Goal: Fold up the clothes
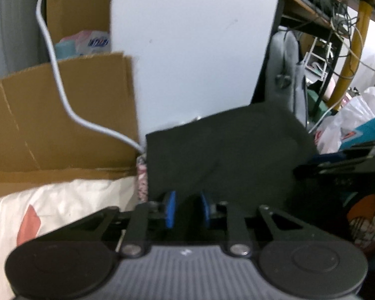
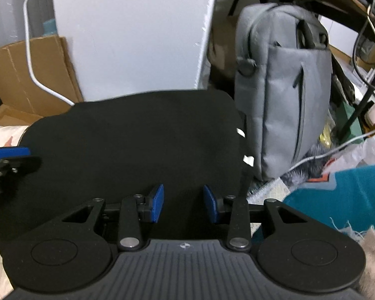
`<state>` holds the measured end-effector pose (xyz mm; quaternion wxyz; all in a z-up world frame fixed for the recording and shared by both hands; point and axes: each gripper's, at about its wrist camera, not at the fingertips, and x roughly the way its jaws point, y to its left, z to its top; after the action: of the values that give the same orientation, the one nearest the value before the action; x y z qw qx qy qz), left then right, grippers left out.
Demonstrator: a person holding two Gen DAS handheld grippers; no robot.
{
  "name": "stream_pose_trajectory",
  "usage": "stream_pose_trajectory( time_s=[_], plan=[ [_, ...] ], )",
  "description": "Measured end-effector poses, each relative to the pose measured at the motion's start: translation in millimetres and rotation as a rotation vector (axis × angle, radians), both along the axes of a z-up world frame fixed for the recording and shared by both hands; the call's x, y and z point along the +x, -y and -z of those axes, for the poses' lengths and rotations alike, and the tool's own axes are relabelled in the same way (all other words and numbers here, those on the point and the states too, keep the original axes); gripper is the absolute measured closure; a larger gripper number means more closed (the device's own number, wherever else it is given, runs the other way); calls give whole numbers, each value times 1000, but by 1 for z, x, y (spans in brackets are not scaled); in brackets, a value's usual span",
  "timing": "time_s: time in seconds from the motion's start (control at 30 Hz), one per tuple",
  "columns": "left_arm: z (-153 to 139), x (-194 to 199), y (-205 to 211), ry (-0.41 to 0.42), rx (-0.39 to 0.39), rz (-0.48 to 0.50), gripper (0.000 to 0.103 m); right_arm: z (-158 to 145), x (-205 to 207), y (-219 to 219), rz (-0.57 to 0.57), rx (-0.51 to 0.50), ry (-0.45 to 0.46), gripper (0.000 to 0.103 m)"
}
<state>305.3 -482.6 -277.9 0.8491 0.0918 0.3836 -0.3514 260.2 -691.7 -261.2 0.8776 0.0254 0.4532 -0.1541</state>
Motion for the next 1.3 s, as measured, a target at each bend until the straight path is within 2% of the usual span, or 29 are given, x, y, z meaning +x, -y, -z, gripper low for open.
stream_pose_trajectory(
  time_s=[0.1, 0.13, 0.23, 0.3, 0.33, 0.37, 0.43, 0.5, 0.67, 0.8, 0.87, 1.1, 1.2, 1.3],
  plan=[
    [0, 7, -7, 14, 17, -23, 81, -2, -1, 8, 17, -30, -16, 63],
    [-2, 11, -11, 14, 20, -40, 75, -3, -2, 11, 26, -32, -16, 63],
    [-8, 21, -25, -2, 3, -82, 70, -8, -4, 16, 47, -14, 7, 63],
    [-12, 25, -32, -13, -19, -95, 54, -12, -3, 12, 35, -20, 27, 63],
    [-15, 25, -34, -15, -33, -98, 41, -15, -2, 10, 30, -23, 37, 63],
    [-18, 26, -36, -17, -46, -101, 36, -17, -1, 8, 26, -23, 47, 63],
    [-24, 24, -34, -18, -64, -81, 33, -22, 1, 5, 22, -20, 69, 62],
    [-29, 22, -30, -16, -76, -55, 25, -25, 3, 1, 14, -25, 88, 62],
    [-32, 14, -13, 14, -106, -33, 14, -21, 8, -6, -3, -3, 81, 61],
    [-27, 10, -4, -17, -122, -33, 13, -17, 11, -7, 12, -22, 80, 60],
    [-24, 9, 2, -26, -105, -23, 13, -18, 12, -5, 35, -28, 90, 50],
    [-23, 9, 5, -13, -122, 4, 13, -12, 21, 7, 88, 13, 109, 48],
    [-21, 6, 7, 31, -98, 5, 15, -3, 26, 4, 77, -22, 96, 48],
    [-18, 6, 8, 34, -95, 11, 16, 4, 30, 1, 66, -50, 91, 48]
  ],
)
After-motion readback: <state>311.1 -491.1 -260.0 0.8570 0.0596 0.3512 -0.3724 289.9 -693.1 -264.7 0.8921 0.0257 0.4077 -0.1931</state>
